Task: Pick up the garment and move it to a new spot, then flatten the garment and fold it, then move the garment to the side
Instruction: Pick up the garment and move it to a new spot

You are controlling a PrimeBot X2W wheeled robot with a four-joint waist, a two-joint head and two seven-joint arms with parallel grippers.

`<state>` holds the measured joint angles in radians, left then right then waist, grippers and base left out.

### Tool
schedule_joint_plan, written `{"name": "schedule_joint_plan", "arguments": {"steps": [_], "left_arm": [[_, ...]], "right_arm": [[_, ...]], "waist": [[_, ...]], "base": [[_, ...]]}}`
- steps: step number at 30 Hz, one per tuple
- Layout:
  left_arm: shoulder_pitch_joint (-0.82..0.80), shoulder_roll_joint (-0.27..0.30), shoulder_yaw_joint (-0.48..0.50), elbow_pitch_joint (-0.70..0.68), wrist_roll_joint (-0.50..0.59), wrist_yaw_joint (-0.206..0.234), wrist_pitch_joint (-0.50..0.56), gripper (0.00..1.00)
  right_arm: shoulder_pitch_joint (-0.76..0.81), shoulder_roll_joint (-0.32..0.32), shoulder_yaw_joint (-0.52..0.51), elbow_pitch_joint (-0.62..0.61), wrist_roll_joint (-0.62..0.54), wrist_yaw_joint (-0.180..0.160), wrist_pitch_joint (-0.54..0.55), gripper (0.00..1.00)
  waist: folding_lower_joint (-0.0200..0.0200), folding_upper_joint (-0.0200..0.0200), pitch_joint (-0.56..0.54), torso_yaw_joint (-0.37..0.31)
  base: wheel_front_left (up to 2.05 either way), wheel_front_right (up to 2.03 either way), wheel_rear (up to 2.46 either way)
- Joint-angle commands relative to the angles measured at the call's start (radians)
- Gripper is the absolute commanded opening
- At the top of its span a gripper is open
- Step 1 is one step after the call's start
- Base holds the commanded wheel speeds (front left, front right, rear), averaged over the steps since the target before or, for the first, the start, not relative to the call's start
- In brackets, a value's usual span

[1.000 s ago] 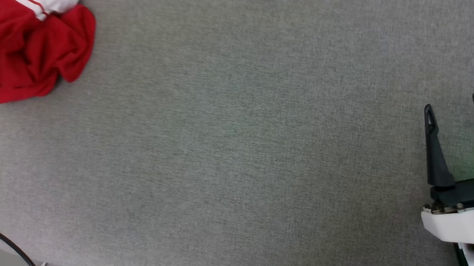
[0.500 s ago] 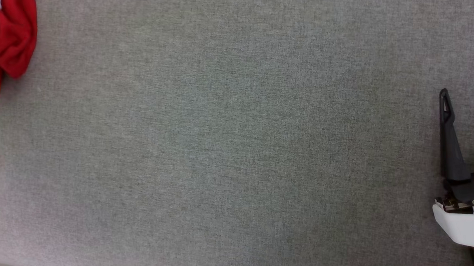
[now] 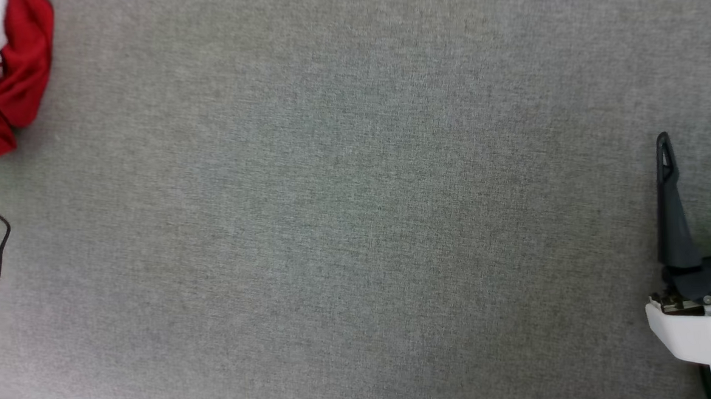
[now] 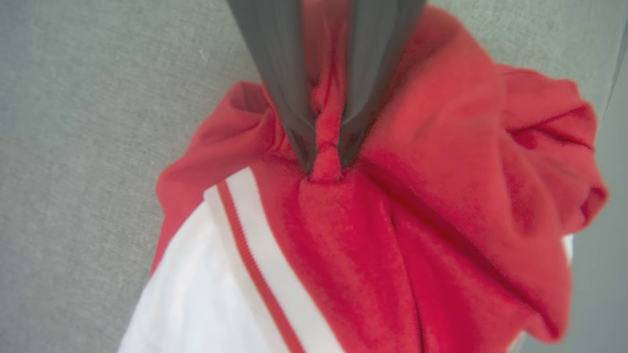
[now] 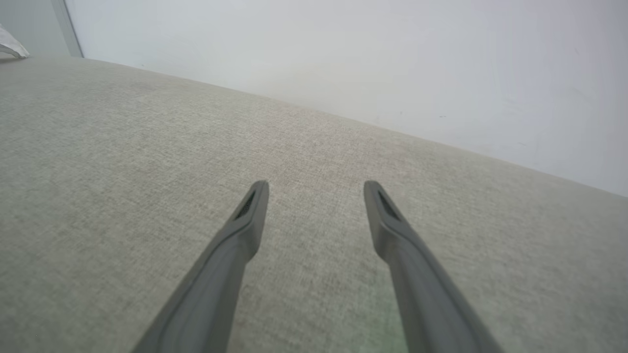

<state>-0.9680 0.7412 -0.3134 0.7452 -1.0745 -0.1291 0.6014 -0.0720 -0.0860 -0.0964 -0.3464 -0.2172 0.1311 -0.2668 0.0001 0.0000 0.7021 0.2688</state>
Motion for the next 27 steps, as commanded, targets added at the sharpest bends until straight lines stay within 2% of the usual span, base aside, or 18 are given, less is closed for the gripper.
{"name": "schedule_joint_plan", "arguments": {"steps": [1,5,11,16,23,27], "left_arm": [[-0.015,0.011,-0.019,-0.004,0.009,0.000,-0.019,0.00],[-0.061,0.080,-0.068,-0.055,0.028,0.000,-0.087,0.00],[-0.122,0.148,-0.145,-0.164,0.060,0.000,-0.104,0.00],[-0.189,0.169,-0.212,-0.274,0.083,0.000,-0.098,0.00],[-0.280,0.130,-0.291,-0.420,0.121,0.000,-0.073,0.00],[-0.323,0.088,-0.334,-0.501,0.138,0.000,-0.053,0.00]], "right_arm": [[0.001,-0.001,0.005,0.022,0.006,-0.001,0.004,1.00],[0.001,0.013,0.036,0.052,0.023,-0.001,0.001,1.00],[0.006,0.028,0.068,0.094,0.043,-0.001,0.001,1.00],[0.013,0.035,0.084,0.128,0.064,-0.001,0.001,1.00],[0.029,0.037,0.099,0.166,0.120,-0.001,0.001,1.00],[0.036,0.037,0.104,0.182,0.145,-0.001,0.001,1.00]], "waist": [[-0.0001,0.0000,-0.028,0.000],[-0.0001,0.0000,-0.122,-0.008],[-0.0001,0.0000,-0.220,-0.027],[-0.0001,0.0000,-0.294,-0.050],[-0.0001,0.0000,-0.386,-0.101],[-0.0001,0.0000,-0.425,-0.139]], "base": [[0.00,0.00,0.00],[0.00,0.00,0.00],[0.00,0.00,0.00],[0.00,0.00,0.00],[0.00,0.00,0.00],[0.00,0.00,0.00]]}}
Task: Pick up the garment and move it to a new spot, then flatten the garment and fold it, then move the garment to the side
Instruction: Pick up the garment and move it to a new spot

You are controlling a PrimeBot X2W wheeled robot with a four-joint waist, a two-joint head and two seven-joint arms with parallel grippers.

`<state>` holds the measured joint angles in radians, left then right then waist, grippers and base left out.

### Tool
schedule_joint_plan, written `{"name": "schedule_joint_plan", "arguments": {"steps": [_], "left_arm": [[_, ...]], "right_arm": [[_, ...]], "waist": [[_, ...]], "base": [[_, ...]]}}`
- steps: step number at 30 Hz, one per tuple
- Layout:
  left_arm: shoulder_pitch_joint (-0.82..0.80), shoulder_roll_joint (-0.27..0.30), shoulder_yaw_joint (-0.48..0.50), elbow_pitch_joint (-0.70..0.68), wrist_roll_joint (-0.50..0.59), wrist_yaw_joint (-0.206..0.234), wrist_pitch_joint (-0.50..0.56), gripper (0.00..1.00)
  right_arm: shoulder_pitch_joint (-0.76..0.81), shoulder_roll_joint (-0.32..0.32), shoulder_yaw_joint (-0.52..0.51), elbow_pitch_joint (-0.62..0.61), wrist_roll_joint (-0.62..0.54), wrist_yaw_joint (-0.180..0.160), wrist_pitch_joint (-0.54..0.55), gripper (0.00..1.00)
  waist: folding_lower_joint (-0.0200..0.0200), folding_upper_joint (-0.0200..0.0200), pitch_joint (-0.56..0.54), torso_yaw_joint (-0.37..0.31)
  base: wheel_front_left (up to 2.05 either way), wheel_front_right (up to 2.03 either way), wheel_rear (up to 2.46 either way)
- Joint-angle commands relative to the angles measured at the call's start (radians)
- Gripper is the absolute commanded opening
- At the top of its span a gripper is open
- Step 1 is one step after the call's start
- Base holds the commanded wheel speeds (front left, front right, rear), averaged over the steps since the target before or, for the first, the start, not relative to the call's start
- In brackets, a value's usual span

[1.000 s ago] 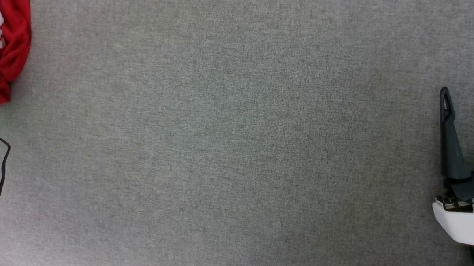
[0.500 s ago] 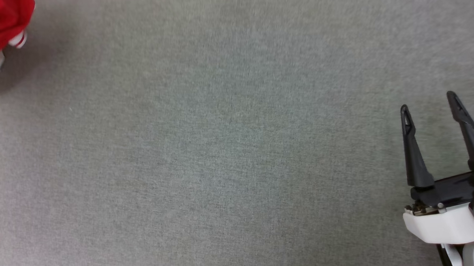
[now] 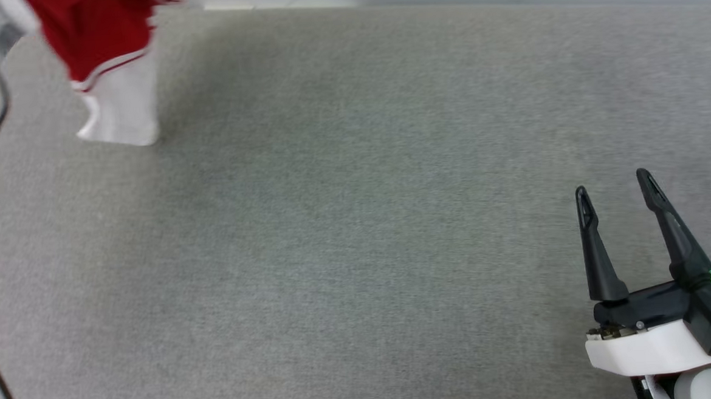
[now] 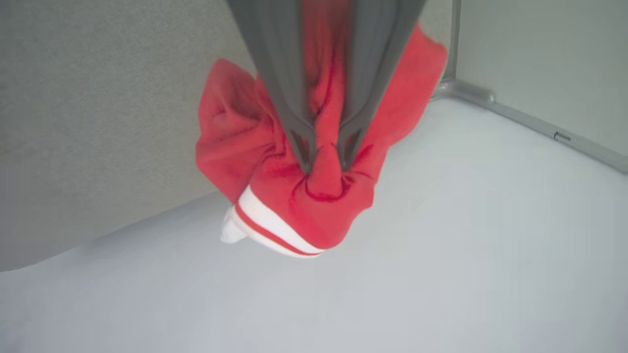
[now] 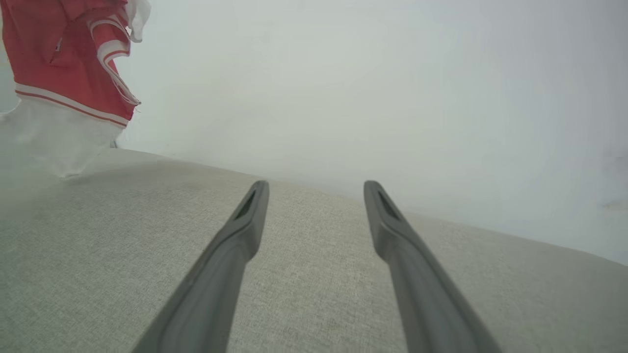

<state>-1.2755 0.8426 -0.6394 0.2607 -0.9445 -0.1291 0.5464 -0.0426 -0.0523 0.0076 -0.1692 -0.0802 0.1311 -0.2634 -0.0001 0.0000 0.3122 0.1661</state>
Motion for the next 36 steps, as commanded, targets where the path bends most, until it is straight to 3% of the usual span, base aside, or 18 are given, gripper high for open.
{"name": "schedule_joint_plan", "arguments": {"steps": [1,9,14,23,28,36], "left_arm": [[-0.027,-0.023,-0.018,-0.036,0.012,0.000,0.009,0.00],[-0.077,-0.122,-0.100,-0.177,0.031,0.000,0.024,0.00],[-0.024,-0.190,-0.135,-0.242,-0.004,0.001,-0.001,0.00],[0.136,-0.219,-0.221,-0.305,0.027,0.012,-0.069,0.00],[0.273,-0.256,-0.308,-0.268,0.049,0.020,-0.115,0.00],[0.465,-0.355,-0.452,-0.082,0.072,0.010,-0.202,0.00]], "right_arm": [[0.008,0.003,0.000,0.009,0.014,-0.001,-0.002,1.00],[0.017,0.004,0.006,0.041,0.061,-0.001,-0.002,1.00],[0.020,0.003,0.013,0.052,0.075,-0.001,-0.002,1.00],[0.004,0.003,0.008,0.063,0.086,-0.001,-0.002,1.00],[-0.008,0.003,0.001,0.067,0.087,-0.001,-0.002,1.00],[-0.021,0.003,0.009,0.075,0.087,-0.001,-0.002,1.00]], "waist": [[0.0001,0.0000,-0.043,-0.047],[0.0001,0.0000,-0.093,-0.149],[0.0001,0.0000,-0.098,-0.206],[0.0001,0.0000,-0.074,-0.272],[0.0001,0.0000,-0.052,-0.285],[0.0001,0.0000,-0.025,-0.299]], "base": [[0.00,0.00,0.00],[0.00,0.00,0.00],[0.00,0.00,0.00],[0.00,0.00,0.00],[0.00,0.00,0.00],[0.00,0.00,0.00]]}}
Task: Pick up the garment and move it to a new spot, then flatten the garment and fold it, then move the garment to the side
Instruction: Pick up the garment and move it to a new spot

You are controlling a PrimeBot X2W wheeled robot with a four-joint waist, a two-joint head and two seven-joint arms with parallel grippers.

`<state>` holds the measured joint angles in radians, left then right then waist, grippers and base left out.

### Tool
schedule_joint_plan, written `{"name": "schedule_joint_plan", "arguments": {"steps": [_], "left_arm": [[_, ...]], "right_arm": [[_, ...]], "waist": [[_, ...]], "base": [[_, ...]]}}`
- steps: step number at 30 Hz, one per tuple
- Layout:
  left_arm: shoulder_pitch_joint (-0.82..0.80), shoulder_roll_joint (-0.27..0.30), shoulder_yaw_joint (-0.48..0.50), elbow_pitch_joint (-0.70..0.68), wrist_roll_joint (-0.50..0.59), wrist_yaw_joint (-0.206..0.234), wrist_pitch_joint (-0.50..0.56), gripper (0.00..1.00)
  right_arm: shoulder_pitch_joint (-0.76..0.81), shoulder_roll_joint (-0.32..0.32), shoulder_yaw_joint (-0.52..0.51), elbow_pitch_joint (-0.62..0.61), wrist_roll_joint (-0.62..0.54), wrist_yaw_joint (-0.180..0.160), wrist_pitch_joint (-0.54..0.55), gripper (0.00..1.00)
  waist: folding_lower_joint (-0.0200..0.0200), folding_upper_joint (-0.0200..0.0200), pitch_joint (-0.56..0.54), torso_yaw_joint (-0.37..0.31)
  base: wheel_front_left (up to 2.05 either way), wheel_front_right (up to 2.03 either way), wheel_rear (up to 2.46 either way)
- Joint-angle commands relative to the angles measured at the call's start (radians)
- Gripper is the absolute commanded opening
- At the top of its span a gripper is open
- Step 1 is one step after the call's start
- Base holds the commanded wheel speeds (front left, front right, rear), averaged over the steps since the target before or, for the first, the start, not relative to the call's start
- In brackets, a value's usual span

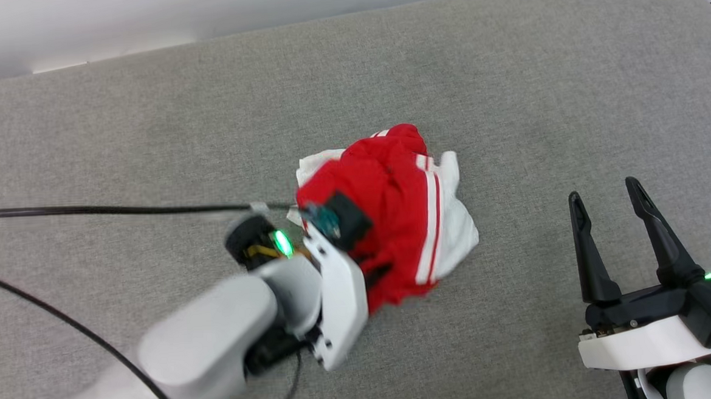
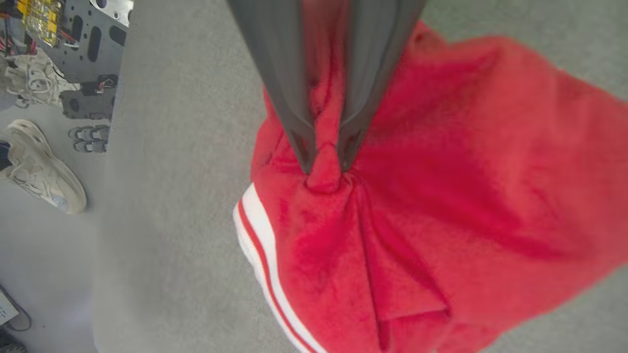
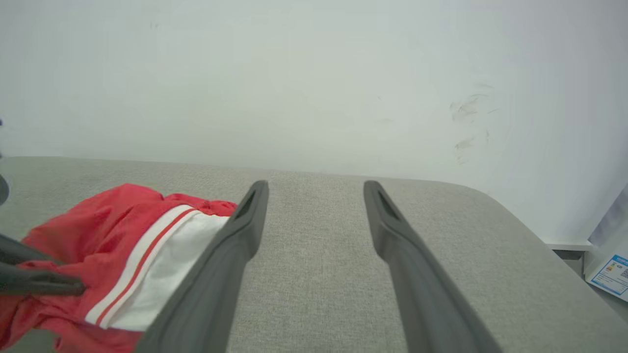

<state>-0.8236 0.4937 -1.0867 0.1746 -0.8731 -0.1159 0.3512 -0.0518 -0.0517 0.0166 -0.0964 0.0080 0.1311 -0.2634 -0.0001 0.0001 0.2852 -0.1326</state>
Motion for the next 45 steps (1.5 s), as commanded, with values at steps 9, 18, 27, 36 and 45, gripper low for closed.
{"name": "schedule_joint_plan", "arguments": {"steps": [9,18,27,36,45], "left_arm": [[0.073,-0.094,-0.084,0.149,0.013,-0.012,-0.109,1.00],[0.042,-0.111,0.013,0.110,0.125,0.099,-0.396,1.00],[0.144,-0.047,0.169,0.061,0.208,0.341,-0.608,1.00],[0.431,-0.043,0.484,-0.134,0.372,0.533,-0.616,1.00],[0.746,-0.143,0.696,-0.230,0.523,0.541,-0.617,1.00]], "right_arm": [[-0.003,0.003,-0.010,0.017,-0.009,-0.001,-0.002,1.00],[0.043,0.003,-0.014,0.031,-0.016,-0.001,-0.002,1.00],[0.071,0.002,-0.019,0.045,-0.019,-0.001,-0.002,1.00],[0.092,0.003,-0.021,0.047,-0.013,-0.001,-0.002,1.00],[0.118,0.002,-0.023,0.050,0.000,-0.001,-0.002,1.00]], "waist": [[0.0001,-0.0001,-0.006,0.013],[0.0001,-0.0001,-0.080,0.047],[0.0001,-0.0001,-0.131,0.087],[0.0001,-0.0001,-0.165,0.115],[0.0001,-0.0001,-0.203,0.129]], "base": [[0.00,0.00,0.00],[0.00,0.00,0.00],[0.00,0.00,0.00],[0.00,0.00,0.00],[0.00,0.00,0.00]]}}
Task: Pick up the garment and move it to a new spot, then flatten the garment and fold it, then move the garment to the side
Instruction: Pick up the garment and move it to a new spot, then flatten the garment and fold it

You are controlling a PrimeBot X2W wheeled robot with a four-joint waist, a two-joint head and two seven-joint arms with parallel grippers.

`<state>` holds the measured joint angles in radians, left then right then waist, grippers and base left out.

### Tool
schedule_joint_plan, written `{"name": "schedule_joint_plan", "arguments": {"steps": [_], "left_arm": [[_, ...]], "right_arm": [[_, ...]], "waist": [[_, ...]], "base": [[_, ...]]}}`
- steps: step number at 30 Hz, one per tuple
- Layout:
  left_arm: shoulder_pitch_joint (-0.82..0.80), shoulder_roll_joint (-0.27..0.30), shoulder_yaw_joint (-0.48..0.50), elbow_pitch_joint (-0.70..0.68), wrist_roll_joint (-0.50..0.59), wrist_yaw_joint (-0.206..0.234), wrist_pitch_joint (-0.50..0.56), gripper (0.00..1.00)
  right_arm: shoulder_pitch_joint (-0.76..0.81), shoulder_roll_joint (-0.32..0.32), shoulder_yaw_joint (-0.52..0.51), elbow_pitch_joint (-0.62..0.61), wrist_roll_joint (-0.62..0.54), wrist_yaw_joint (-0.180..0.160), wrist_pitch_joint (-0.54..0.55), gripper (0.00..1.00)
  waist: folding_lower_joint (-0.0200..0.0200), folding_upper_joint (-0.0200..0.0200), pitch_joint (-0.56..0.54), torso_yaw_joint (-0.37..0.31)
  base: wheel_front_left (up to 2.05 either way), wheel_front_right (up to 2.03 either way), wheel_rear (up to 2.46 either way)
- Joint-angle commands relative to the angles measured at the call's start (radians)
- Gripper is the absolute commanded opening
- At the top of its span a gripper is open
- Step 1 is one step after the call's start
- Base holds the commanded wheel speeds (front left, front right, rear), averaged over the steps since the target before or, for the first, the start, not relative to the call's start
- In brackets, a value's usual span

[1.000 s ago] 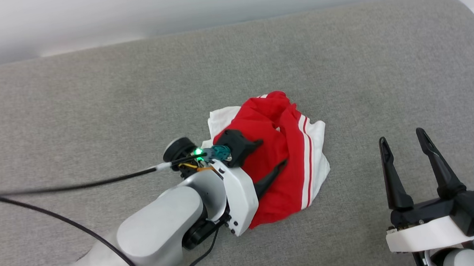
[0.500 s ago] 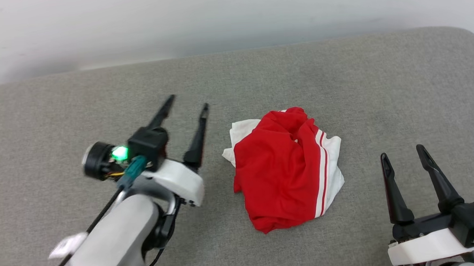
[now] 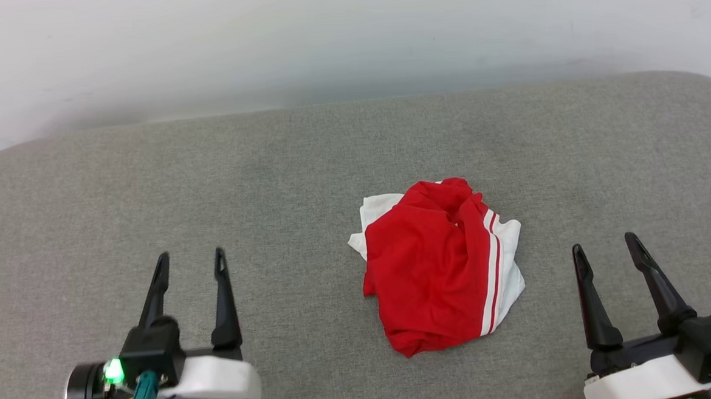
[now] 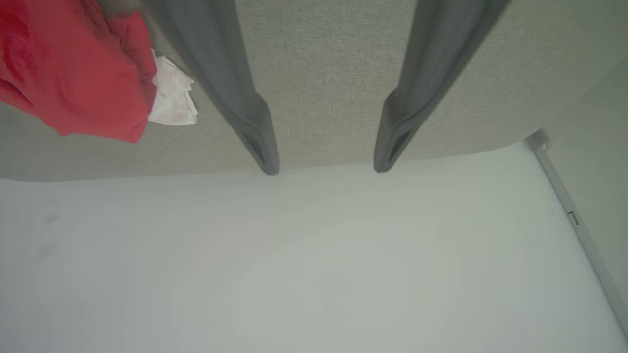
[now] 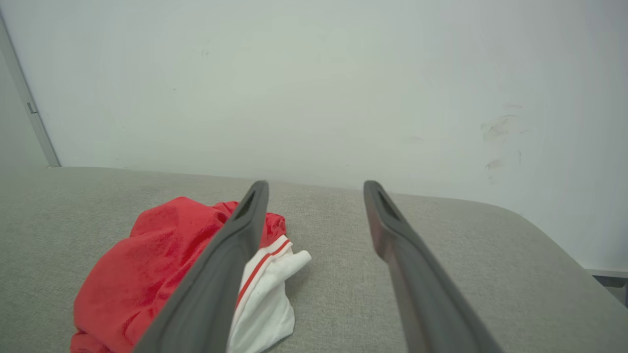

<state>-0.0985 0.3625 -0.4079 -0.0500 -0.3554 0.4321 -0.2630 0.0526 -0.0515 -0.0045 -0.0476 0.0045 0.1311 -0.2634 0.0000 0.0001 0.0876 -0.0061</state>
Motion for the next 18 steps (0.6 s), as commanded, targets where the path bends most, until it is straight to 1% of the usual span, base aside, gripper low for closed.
{"name": "schedule_joint_plan", "arguments": {"steps": [1,9,14,15,18], "left_arm": [[0.046,-0.022,0.034,-0.010,0.022,-0.018,-0.002,1.00],[0.176,-0.114,0.145,-0.022,0.114,-0.102,-0.003,1.00],[0.217,-0.161,0.185,-0.012,0.165,-0.156,-0.003,1.00],[0.217,-0.161,0.185,-0.012,0.165,-0.156,-0.003,1.00],[0.232,-0.186,0.207,-0.003,0.189,-0.180,-0.003,1.00]], "right_arm": [[0.016,0.002,-0.001,0.002,0.004,-0.001,-0.002,1.00],[0.039,0.002,-0.006,0.009,0.044,-0.001,-0.002,1.00],[0.060,0.002,0.000,0.014,0.057,-0.001,-0.002,1.00],[0.060,0.002,0.000,0.014,0.057,-0.001,-0.002,1.00],[0.071,0.002,0.001,0.015,0.067,-0.001,-0.002,1.00]], "waist": [[0.0000,-0.0001,-0.008,0.003],[0.0000,-0.0001,-0.039,0.003],[0.0000,-0.0001,-0.054,0.004],[0.0000,-0.0001,-0.054,0.004],[0.0000,-0.0001,-0.062,0.003]], "base": [[0.00,0.00,0.00],[0.00,0.00,0.00],[0.00,0.00,0.00],[0.00,0.00,0.00],[0.00,0.00,0.00]]}}
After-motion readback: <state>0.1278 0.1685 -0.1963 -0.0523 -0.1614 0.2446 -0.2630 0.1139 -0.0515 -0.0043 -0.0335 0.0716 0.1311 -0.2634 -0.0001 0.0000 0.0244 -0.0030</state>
